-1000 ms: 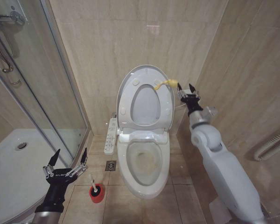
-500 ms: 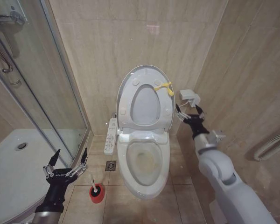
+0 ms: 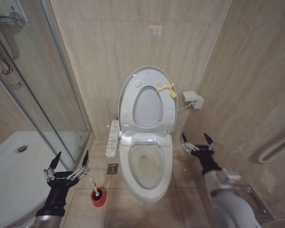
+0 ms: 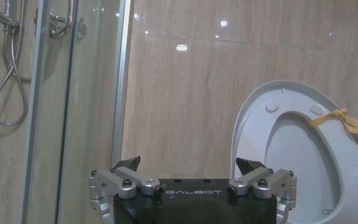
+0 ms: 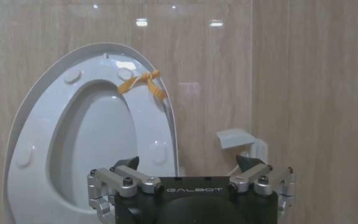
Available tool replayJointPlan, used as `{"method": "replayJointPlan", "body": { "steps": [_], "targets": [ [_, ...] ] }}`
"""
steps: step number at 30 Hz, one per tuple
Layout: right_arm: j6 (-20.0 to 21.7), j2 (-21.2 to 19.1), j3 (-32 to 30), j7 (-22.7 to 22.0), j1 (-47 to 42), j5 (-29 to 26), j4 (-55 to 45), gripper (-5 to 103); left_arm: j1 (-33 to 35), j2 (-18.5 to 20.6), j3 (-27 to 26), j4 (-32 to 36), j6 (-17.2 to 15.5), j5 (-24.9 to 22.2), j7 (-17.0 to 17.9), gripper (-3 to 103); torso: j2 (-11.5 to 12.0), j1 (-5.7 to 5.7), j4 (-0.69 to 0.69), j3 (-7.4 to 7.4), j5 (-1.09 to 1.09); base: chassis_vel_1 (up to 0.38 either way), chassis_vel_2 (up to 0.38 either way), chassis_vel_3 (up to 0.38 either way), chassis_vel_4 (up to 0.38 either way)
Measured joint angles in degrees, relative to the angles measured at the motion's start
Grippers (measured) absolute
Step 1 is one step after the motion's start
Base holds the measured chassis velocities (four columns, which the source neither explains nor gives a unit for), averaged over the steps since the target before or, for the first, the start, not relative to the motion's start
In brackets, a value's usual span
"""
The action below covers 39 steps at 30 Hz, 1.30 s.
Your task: Open the toilet lid, clean the toilet bowl with a toilet brush, close the toilet lid, and flush.
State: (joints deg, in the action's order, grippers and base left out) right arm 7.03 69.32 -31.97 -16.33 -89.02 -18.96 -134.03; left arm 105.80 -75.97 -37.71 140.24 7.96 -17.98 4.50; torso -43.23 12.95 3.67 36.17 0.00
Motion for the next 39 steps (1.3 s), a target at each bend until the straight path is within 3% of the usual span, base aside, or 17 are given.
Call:
{"method": "replayJointPlan", "body": {
  "steps": [9, 16, 24, 39],
  "targets": [
    [-3.17, 2.93, -5.73, 3.76, -9.45, 3.32, -4.4, 100, 0.0, 0.0, 0.0, 0.0, 0.0, 0.0, 0.0, 100, 0.0, 0.0, -0.01, 0.0, -0.01, 0.0, 0.0, 0.0, 0.0],
    [-3.64, 10.94, -7.33, 5.52, -13.19, 6.29, -6.65, 100, 0.0, 0.0, 0.0, 0.0, 0.0, 0.0, 0.0, 100, 0.0, 0.01, 0.0, 0.0, -0.01, 0.0, 0.0, 0.0, 0.0],
    [-3.9, 16.69, -7.07, 6.61, -14.4, 8.85, -8.21, 100, 0.0, 0.0, 0.0, 0.0, 0.0, 0.0, 0.0, 100, 0.0, 0.01, 0.0, 0.01, -0.01, 0.0, 0.0, 0.0, 0.0],
    [-1.67, 14.54, -2.89, 7.9, -17.23, 9.26, -9.36, 100, 0.0, 0.0, 0.0, 0.0, 0.0, 0.0, 0.0, 100, 0.0, 0.01, -0.01, 0.01, 0.0, 0.0, 0.0, 0.0, 0.0]
  ]
}}
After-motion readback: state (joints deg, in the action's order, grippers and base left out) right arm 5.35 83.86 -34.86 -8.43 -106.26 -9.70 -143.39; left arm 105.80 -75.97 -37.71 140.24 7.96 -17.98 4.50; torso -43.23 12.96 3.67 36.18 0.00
